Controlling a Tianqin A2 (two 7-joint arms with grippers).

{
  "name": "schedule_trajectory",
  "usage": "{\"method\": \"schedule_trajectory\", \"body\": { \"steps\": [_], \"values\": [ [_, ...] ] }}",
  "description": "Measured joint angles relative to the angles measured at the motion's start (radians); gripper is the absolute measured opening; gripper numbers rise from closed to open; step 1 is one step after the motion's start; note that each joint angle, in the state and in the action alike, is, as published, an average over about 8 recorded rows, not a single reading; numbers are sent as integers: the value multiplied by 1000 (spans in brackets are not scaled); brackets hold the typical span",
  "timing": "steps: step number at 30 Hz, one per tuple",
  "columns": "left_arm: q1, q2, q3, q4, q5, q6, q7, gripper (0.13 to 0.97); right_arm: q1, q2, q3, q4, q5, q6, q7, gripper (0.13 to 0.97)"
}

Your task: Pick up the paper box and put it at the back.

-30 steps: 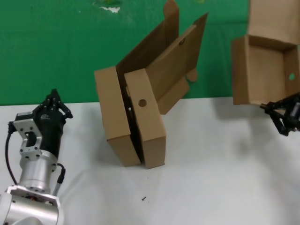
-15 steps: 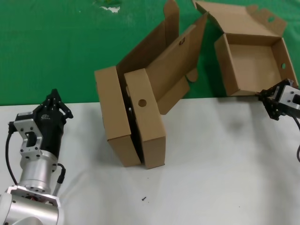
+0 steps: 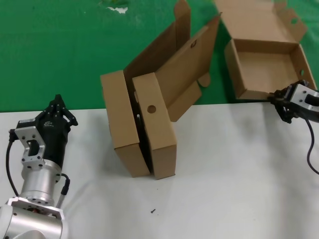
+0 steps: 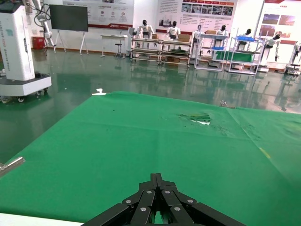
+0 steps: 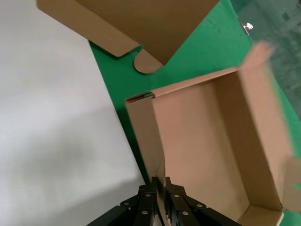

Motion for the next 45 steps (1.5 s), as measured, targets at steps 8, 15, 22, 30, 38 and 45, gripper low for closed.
{"method": "schedule_trajectory", "body": {
  "steps": [8,15,22,30,38,45],
  "values": [
    [0,0,0,0,0,0,0,139,24,-19,-4,-42,7,20,-22,193],
    [0,0,0,0,0,0,0,139,-23,23,-12,89,-19,-1,40,270],
    [1,-1,1,-2,2,-1,-2,139,-132,109,24,354,22,-36,85,380],
    [21,-18,19,-31,30,-15,-45,156,-191,102,55,419,66,-1,89,590],
    [55,-48,51,-83,79,-40,-121,178,-265,69,92,470,114,63,104,685],
    [88,-75,80,-132,125,-64,-191,259,-336,39,126,519,161,124,117,811]
  ]
}}
